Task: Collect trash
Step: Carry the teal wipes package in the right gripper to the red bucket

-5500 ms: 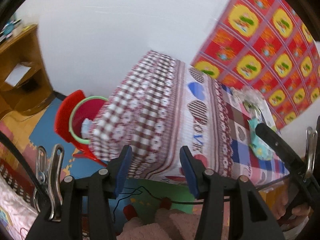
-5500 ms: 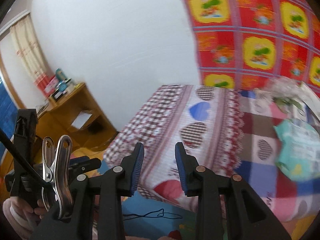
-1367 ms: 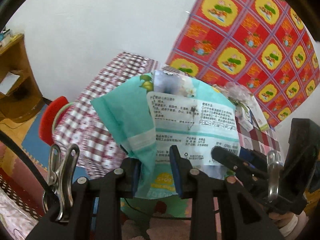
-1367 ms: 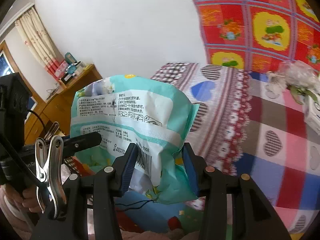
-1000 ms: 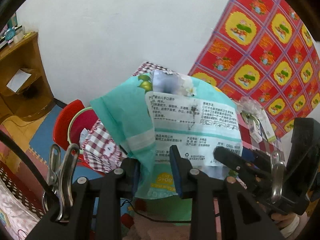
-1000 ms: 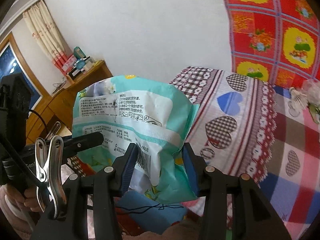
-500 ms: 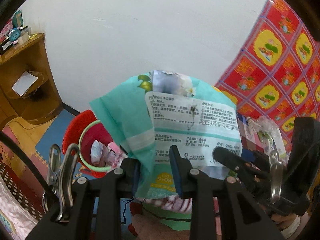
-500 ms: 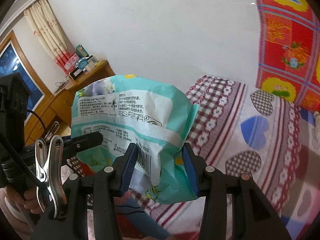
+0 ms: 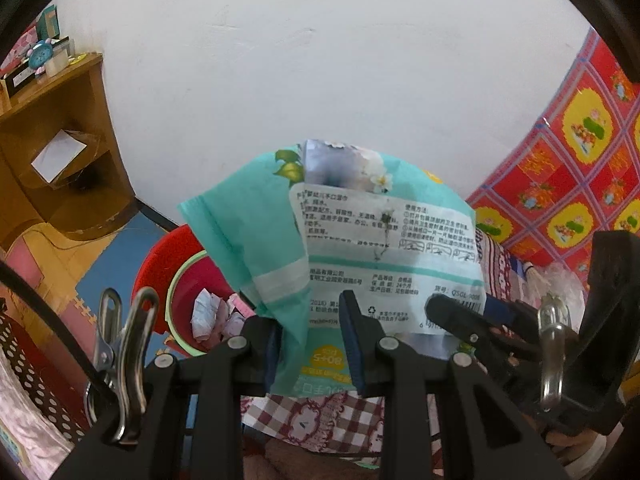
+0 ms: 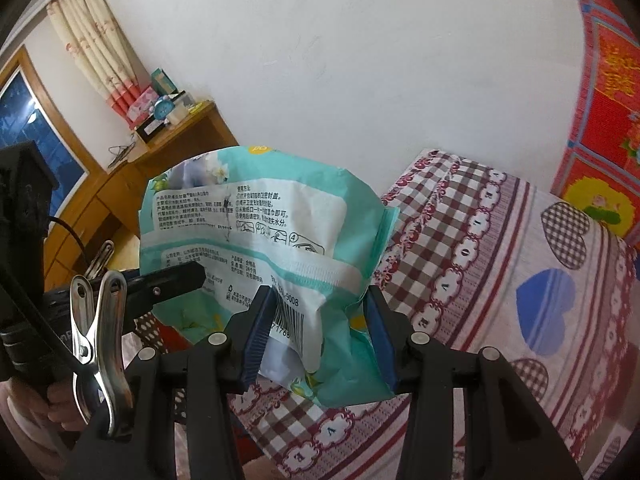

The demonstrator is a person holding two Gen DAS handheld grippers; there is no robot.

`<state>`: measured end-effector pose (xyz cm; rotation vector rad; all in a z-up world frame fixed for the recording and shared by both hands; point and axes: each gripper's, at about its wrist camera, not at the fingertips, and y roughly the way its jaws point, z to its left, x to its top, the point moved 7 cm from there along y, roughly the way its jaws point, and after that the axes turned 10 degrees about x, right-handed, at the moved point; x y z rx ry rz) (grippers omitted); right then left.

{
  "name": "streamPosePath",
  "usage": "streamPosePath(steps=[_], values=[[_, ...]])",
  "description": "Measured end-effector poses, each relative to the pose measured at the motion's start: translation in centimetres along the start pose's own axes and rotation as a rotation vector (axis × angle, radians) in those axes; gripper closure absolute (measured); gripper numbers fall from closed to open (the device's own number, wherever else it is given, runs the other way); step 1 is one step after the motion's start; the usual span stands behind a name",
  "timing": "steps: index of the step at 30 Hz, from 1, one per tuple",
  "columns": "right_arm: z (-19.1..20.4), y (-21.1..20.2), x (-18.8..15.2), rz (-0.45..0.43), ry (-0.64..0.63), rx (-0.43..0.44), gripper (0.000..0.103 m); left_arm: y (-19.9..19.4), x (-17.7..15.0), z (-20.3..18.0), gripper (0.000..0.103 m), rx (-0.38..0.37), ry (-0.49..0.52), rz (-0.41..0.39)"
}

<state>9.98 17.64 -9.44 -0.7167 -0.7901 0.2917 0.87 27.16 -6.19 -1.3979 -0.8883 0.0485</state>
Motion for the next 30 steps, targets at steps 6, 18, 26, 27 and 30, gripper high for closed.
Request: streamPosePath(steps=[6,18,26,27,30], values=[[1.0,2.6,1.1,0.031,-0.049,-0.01,0.056,1.5,0.3,1.9,0.075,-0.003,-0.036,0.02],[4.7,9.9,4.4,0.119,-0.153,-0.008,0.056,4.0,2.6,8.5,0.075,0.015,-0.121,0.043],[5.6,15.7,4.4,0.256,-0.2,-0.052,0.056,7.7,1.8,12.9,0.075,0.013,-0.19,0.119],[5.6,16.3,4.3,0.271,-0.209,-0.059,0.056,8.3,1.6,13.3,0.075,0.012,-0.197,0.132],[5.4,18.0,3.9,0.313,-0.216,-0.078,0.056,9.7,1.0,14.2,0.075,0.004,-0.209,0.166]])
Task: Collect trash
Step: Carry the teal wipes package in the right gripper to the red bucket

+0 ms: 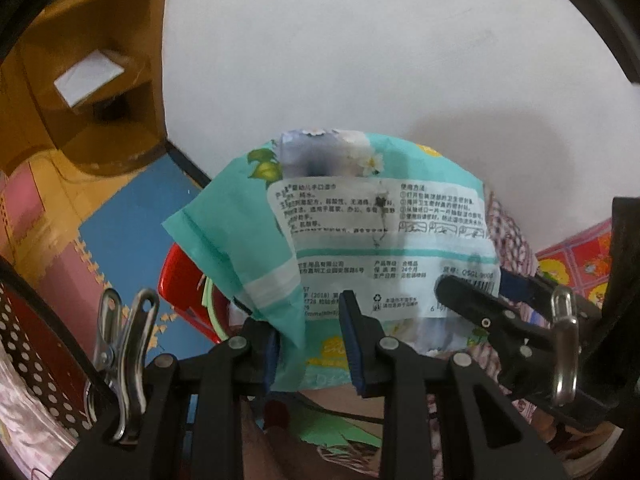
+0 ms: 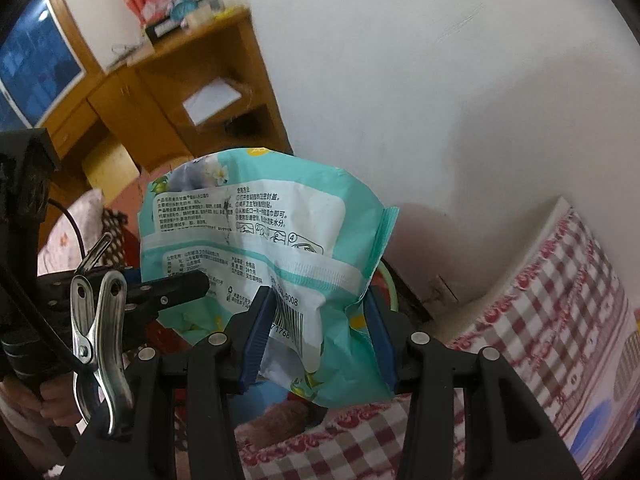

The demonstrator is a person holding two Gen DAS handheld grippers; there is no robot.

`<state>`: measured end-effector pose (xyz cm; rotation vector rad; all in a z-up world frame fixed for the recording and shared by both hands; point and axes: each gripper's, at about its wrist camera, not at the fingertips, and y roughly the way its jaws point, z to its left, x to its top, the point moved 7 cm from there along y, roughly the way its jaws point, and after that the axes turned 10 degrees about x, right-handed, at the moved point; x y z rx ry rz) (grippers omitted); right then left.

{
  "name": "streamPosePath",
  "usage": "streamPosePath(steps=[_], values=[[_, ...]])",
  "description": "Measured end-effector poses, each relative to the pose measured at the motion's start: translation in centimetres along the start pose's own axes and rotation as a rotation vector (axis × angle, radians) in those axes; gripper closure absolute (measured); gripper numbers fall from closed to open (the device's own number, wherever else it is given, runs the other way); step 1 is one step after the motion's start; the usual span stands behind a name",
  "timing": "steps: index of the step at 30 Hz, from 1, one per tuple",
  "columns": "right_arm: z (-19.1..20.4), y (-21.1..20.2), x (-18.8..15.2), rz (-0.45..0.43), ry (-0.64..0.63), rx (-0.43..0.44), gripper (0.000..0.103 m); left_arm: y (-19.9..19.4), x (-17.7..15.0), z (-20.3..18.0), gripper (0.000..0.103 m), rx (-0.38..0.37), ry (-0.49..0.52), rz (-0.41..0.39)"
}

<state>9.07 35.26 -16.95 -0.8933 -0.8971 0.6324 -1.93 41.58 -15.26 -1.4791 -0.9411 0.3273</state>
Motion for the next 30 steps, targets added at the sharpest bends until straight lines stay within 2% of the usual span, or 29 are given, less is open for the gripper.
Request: streamPosePath(steps=[9,18,30], values=[[-1.1,4.0,0.2,0.091,0.018,-0.029,0.056,4.6,-0.8,1.1,0.075,-0.027,-0.018,0.098],[-2.1,6.4,0.1,0.142,0.035,-0.064,0.056,8.3,-1.0,1.3,0.075,-0.062,-0.005,0.163],[-4.1,7.3,0.2,0.166,0.108,-0.076,0.056,12.8,-0.7,2.0,0.073,-0.025,-0.007,0.228]])
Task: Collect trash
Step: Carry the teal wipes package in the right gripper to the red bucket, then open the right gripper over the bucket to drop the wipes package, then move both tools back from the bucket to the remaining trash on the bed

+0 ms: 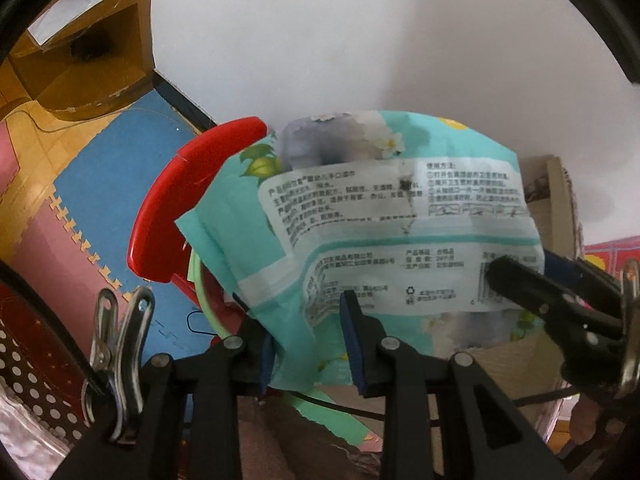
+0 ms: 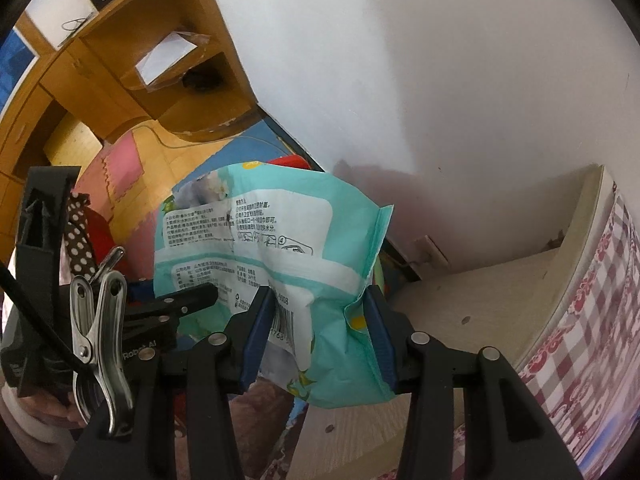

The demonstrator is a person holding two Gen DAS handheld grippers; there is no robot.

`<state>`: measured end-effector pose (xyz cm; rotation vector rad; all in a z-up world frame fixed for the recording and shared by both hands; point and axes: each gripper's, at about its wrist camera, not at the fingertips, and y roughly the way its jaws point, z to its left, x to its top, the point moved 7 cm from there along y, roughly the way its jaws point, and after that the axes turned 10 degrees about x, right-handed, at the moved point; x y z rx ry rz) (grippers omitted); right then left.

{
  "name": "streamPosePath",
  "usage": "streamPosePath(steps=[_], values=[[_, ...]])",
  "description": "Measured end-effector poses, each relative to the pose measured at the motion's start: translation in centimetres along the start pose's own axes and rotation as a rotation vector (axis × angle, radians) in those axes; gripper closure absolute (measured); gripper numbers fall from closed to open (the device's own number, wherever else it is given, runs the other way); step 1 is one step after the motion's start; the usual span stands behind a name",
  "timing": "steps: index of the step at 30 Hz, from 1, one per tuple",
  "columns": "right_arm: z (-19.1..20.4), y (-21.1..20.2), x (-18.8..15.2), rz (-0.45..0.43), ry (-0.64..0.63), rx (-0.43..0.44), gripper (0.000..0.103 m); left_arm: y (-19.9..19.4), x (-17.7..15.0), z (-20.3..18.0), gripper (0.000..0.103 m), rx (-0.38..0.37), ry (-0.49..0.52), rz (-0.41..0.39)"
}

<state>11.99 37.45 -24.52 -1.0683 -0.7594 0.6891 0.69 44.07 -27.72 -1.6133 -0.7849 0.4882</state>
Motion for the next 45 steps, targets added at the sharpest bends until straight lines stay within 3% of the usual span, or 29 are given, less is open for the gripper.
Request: streamPosePath(steps=[15,32,45], values=[[-1.1,-0.2,0.7,-0.042,0.03,-0.048,0.054,0.8,0.3,0.8,0.053,0.004,-0.023,0.012],[0.6,-2.3,-0.9,-0.086,0.032,0.024,0.054,-2.0,-0.1,0.3,0.053,0.015,-0.017,-0.009],[4.3,-8.7,-3.1,-0.232,-0.027,0.097,0.054,-8.2,-1.7,-1.0,0.053,0.044,-0.034,-0.101]])
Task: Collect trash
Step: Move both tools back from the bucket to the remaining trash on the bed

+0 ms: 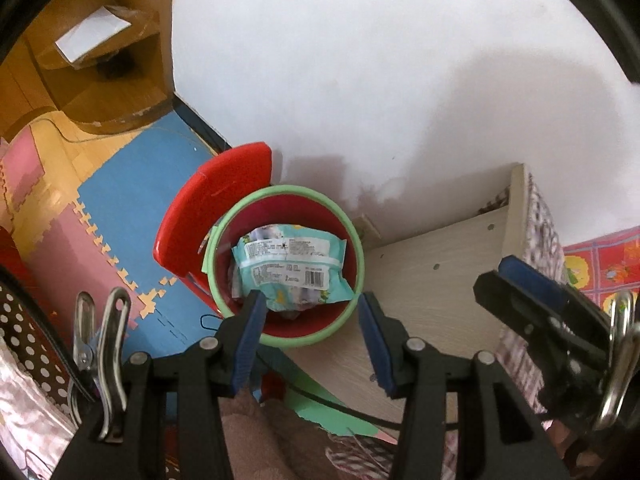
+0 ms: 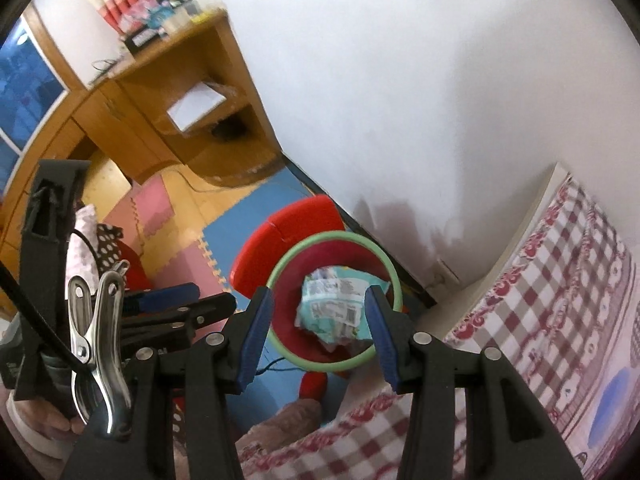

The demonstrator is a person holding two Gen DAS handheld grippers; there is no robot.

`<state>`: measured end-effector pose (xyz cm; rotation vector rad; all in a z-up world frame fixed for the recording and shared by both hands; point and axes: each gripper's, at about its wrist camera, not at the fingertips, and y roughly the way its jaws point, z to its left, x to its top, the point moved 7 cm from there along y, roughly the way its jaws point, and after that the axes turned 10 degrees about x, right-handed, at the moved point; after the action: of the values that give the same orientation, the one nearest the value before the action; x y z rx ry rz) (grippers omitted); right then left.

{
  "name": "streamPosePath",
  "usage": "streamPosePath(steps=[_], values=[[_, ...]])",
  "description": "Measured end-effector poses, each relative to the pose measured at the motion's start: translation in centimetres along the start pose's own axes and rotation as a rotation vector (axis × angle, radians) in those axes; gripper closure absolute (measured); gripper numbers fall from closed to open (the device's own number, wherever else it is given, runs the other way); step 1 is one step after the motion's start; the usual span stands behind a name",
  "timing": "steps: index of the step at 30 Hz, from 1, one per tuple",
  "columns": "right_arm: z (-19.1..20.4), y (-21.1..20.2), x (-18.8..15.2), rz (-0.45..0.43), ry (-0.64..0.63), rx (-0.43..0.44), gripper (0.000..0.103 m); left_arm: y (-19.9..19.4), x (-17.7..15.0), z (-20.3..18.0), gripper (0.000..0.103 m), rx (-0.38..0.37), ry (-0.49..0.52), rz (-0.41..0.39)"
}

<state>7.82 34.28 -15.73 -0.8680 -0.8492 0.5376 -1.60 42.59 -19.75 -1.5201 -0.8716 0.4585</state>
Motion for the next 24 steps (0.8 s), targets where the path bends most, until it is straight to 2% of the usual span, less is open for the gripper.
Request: streamPosePath(steps=[12,24], values=[[3.6,-6.7,-1.1,-0.11,-0.072,0.094,0.054,-8.2,-1.8,-0.5,0.053,0.056,-0.03,-0.139],[5.9,-12.3,-4.5,-0.187,-0.144,0.165,0.054,-14.6,-6.8,-0.7,0.053,0.117,-0.1,-0.239]])
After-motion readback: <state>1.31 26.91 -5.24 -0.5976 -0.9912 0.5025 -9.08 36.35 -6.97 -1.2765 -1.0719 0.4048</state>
